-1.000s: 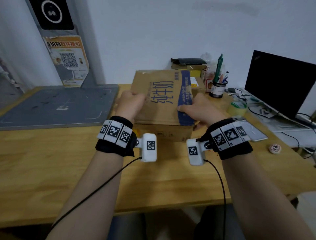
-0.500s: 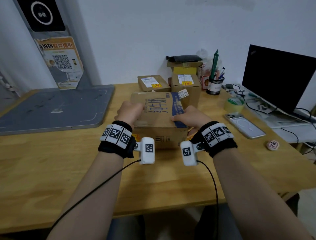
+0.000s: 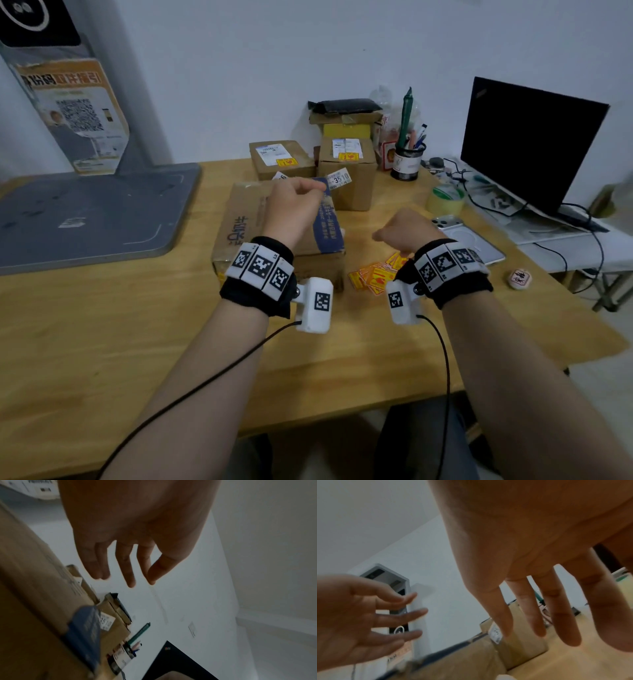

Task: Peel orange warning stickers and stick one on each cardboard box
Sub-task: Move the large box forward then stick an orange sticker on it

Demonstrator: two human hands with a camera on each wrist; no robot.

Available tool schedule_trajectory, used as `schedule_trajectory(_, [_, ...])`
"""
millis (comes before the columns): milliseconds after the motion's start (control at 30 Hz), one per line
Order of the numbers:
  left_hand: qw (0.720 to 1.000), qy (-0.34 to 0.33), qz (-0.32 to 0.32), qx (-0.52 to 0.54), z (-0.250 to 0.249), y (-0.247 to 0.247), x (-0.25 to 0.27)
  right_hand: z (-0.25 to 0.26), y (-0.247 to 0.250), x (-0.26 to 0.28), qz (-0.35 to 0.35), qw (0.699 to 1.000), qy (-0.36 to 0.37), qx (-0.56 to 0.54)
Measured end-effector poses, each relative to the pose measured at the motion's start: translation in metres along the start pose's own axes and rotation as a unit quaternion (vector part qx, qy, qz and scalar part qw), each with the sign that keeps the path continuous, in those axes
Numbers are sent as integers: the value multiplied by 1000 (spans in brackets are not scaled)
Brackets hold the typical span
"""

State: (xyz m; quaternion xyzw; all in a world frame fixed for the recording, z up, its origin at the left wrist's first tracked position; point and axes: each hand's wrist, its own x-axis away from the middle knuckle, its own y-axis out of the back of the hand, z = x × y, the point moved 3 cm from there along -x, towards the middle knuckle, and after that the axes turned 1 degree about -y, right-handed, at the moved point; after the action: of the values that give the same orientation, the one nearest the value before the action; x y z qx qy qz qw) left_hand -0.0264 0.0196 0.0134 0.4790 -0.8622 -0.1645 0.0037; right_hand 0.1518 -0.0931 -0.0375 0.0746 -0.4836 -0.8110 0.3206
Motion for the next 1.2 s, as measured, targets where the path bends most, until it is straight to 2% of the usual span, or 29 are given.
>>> schedule_trajectory(200, [998, -6, 58, 25, -4, -43, 3, -46, 1, -15, 19, 998, -33, 49])
schedule_trajectory(400, [999, 30, 33, 9, 2, -59, 1, -66, -14, -33, 37, 991, -55, 113])
schedule_trajectory(900, [999, 33, 34, -15, 11, -63, -4, -60, -10, -30, -26, 989, -46, 140])
schedule_trajectory(1100, [999, 36, 41, 2, 11, -60, -4, -47, 0, -20, -4, 991, -36, 128])
schedule_trajectory(1200, [998, 37, 50, 10, 9, -57, -6, -35, 11, -15, -25, 992, -20, 124])
